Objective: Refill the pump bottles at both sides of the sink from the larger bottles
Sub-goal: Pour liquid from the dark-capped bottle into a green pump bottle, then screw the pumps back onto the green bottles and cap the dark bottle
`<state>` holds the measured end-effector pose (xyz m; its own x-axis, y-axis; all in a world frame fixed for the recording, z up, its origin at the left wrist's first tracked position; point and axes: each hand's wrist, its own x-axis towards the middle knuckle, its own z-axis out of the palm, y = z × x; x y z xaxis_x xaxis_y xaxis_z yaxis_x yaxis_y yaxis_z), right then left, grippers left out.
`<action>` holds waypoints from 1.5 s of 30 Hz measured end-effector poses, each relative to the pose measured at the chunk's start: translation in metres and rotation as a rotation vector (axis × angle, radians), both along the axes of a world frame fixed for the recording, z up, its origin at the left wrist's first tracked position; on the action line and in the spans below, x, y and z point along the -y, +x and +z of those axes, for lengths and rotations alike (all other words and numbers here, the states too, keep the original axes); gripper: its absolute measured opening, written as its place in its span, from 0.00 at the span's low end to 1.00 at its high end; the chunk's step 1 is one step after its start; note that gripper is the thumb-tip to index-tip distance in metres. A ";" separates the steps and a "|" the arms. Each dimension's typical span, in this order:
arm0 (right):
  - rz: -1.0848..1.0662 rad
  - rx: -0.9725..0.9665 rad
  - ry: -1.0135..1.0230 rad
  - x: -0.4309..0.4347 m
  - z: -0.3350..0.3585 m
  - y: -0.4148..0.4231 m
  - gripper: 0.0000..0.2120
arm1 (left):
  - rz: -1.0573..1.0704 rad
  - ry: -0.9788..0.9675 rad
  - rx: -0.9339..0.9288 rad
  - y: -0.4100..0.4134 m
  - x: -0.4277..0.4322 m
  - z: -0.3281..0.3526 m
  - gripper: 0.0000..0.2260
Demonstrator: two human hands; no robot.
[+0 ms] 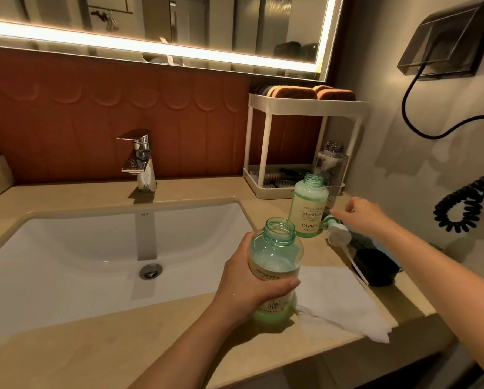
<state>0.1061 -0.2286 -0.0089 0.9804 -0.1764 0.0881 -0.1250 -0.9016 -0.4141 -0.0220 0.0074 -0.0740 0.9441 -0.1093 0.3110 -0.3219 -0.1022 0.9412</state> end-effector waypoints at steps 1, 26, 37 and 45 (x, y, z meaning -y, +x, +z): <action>0.007 -0.038 -0.042 -0.004 -0.001 -0.002 0.21 | 0.003 0.001 -0.001 0.000 0.000 0.000 0.32; -0.170 0.015 0.881 0.009 0.026 -0.037 0.23 | -0.018 -0.020 0.006 0.001 0.000 -0.002 0.32; 0.067 0.319 1.626 -0.045 0.072 -0.113 0.04 | -0.026 0.012 0.032 -0.003 -0.002 0.000 0.32; 0.195 0.447 1.547 -0.059 0.089 -0.129 0.05 | -0.001 0.010 0.064 -0.004 -0.003 0.001 0.31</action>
